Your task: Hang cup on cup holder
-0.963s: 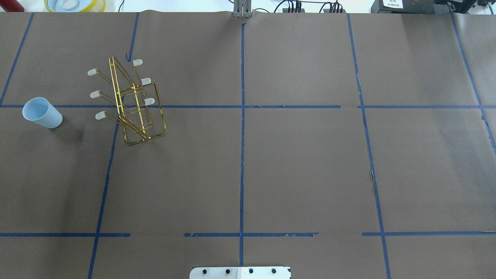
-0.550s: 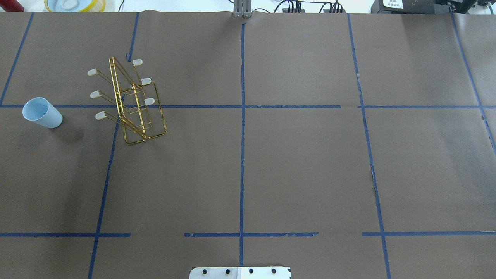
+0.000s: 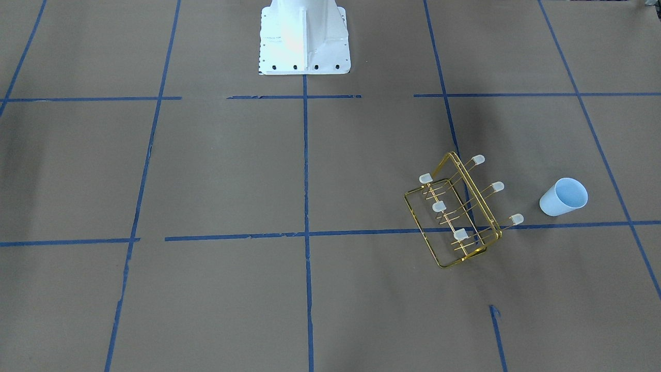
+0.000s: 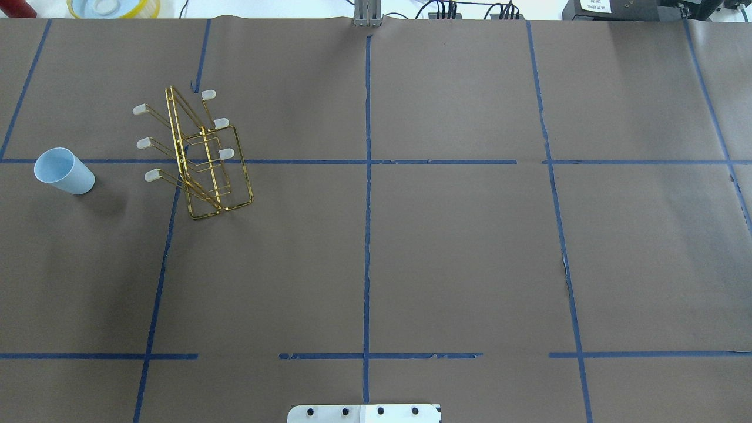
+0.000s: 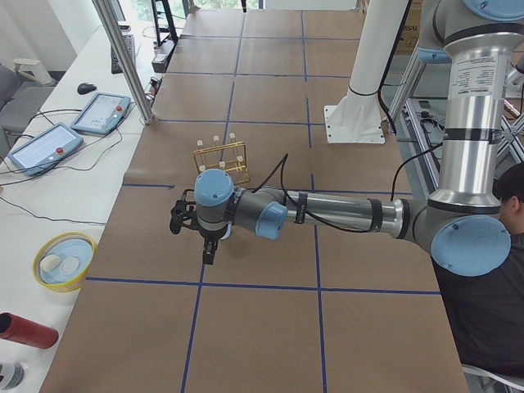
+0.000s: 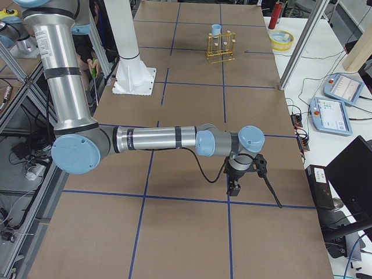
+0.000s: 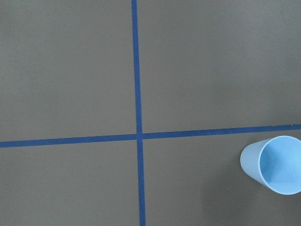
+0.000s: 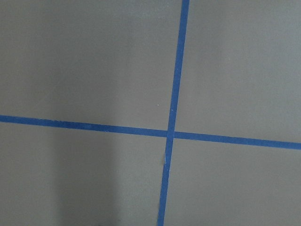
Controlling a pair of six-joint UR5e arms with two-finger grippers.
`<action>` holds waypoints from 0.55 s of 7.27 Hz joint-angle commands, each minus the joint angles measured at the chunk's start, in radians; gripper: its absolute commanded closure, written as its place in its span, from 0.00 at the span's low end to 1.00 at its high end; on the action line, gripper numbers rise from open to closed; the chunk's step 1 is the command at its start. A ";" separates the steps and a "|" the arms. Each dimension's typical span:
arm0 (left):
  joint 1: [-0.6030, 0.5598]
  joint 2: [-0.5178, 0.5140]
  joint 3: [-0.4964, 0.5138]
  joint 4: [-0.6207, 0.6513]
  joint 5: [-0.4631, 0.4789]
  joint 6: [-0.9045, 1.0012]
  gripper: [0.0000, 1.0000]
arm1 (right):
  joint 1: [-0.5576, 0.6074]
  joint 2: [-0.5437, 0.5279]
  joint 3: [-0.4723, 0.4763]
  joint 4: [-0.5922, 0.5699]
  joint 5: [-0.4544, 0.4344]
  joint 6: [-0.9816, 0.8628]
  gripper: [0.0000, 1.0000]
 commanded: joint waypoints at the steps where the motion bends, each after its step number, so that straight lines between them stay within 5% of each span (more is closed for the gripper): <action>1: 0.036 -0.019 -0.018 -0.043 0.000 -0.110 0.00 | 0.000 0.000 0.000 0.000 0.000 0.000 0.00; 4: 0.117 -0.060 -0.036 -0.041 0.008 -0.206 0.00 | 0.000 0.000 0.000 0.000 0.000 0.000 0.00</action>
